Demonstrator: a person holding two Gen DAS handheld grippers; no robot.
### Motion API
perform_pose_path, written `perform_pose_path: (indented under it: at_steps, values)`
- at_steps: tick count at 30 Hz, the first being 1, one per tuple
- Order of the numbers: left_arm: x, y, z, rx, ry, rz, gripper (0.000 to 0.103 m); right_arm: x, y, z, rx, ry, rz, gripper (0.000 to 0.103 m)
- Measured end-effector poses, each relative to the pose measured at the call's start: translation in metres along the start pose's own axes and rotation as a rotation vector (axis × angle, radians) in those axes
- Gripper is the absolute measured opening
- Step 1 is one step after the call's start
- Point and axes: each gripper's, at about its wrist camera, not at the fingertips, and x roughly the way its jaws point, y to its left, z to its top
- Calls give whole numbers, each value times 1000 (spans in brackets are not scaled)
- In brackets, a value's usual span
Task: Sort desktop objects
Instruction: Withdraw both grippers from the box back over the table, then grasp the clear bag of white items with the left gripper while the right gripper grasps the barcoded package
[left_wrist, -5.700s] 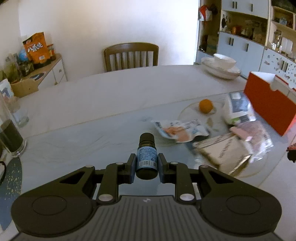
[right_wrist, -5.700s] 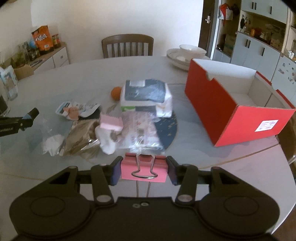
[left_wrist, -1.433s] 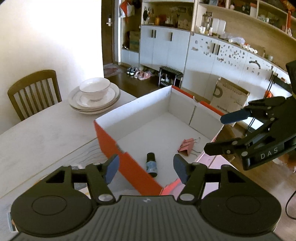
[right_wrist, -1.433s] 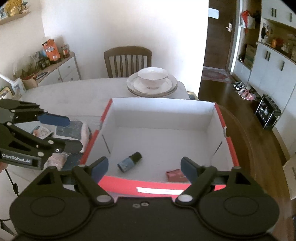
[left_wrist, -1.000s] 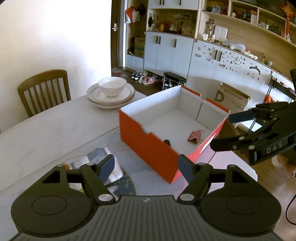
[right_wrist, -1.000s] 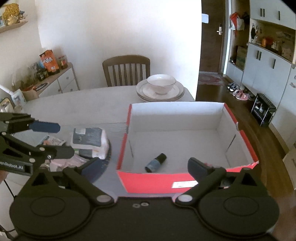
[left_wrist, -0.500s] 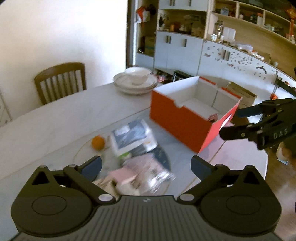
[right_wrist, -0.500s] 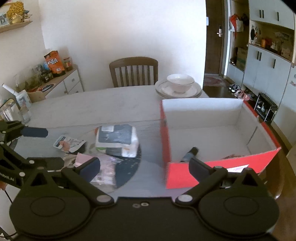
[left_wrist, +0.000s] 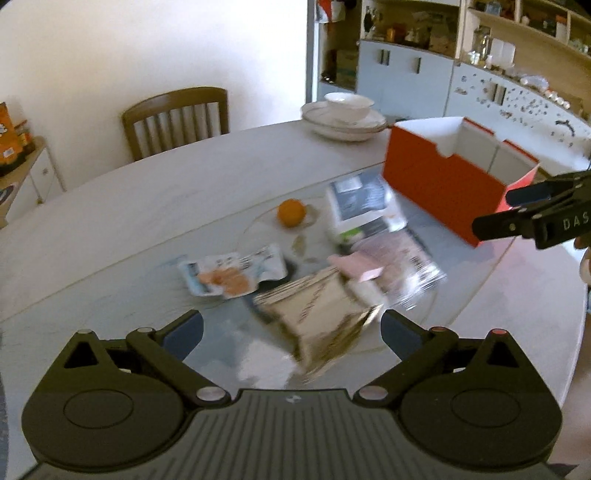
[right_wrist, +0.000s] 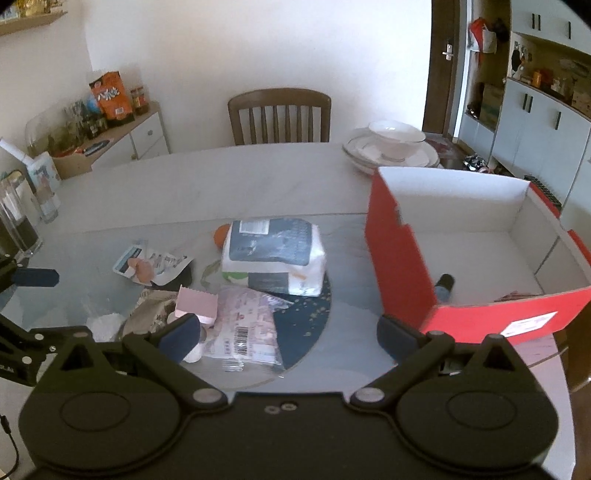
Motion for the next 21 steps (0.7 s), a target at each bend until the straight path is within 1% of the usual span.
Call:
perform_pose_path:
  at_steps: [4,9,21]
  values:
    - [12,14,-11,10,27,29,103,16,9,-1,-11,13,-10,102]
    - [27,24,-17,13,46,46,103,33,14,-1,-14,25,-21,102]
    - [52,37,-24,-24,109,38,103,73,28,-3,-49,90,-17,100]
